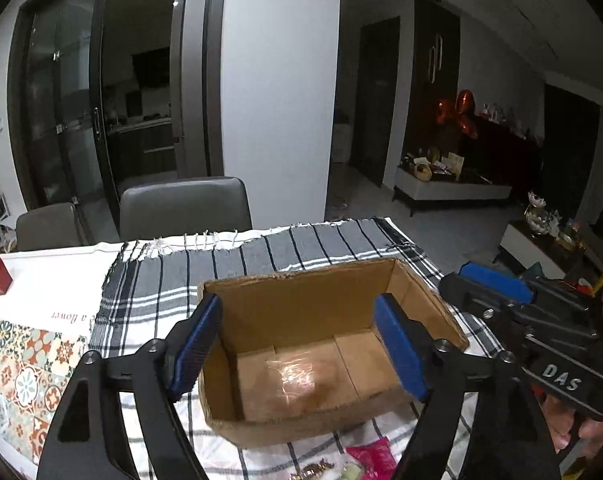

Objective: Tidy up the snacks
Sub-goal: 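Carry both packs over the cardboard box and open both tools to drop them, then grasp the wrapped candy with the left tool while the right regrasps the pink snack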

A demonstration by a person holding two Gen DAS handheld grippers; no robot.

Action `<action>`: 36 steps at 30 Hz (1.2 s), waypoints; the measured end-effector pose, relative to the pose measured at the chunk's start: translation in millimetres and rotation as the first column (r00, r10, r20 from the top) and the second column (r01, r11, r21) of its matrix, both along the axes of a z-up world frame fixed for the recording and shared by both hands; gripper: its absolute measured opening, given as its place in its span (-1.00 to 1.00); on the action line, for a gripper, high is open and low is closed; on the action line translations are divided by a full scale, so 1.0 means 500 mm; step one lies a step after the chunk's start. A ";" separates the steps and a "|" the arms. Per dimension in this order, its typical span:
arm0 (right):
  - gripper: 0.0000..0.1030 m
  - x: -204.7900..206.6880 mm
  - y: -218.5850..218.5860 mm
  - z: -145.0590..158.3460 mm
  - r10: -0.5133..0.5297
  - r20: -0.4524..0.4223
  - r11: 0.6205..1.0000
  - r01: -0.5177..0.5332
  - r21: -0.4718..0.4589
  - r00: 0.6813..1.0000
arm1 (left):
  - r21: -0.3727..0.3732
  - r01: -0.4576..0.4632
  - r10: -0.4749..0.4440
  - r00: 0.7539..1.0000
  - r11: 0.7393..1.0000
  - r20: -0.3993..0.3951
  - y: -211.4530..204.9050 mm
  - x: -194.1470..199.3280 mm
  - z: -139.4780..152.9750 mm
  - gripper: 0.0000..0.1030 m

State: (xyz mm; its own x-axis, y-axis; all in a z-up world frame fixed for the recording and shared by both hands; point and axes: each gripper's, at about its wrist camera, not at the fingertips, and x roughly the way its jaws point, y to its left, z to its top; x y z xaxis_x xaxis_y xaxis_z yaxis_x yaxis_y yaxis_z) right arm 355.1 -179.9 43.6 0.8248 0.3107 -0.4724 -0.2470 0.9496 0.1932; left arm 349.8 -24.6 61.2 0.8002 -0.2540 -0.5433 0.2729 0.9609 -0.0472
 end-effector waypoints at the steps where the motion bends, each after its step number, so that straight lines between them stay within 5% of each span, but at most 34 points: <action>1: -0.31 -0.005 0.000 -0.002 0.003 -0.004 1.000 -0.003 0.001 1.000 | 0.003 -0.002 0.002 1.000 1.000 0.003 0.000 -0.006 0.001 0.57; 22: 0.01 -0.136 0.055 -0.074 0.031 -0.105 0.999 -0.032 -0.003 0.994 | 0.126 0.026 -0.038 0.995 0.992 0.092 0.046 -0.197 -0.046 0.56; 36: 0.01 -0.151 0.075 -0.204 -0.028 -0.248 0.999 0.031 0.011 0.968 | 0.165 0.200 -0.198 0.980 0.966 -0.026 0.049 -0.207 -0.168 0.27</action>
State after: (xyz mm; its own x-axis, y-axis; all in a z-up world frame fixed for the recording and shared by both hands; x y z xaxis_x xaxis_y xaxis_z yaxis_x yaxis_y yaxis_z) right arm 279.3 -142.5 -58.3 0.6915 0.2965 -0.6587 -0.1615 0.9522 0.2592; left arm 246.1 0.1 -22.6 0.7377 -0.3130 -0.5982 0.4595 0.8819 0.1052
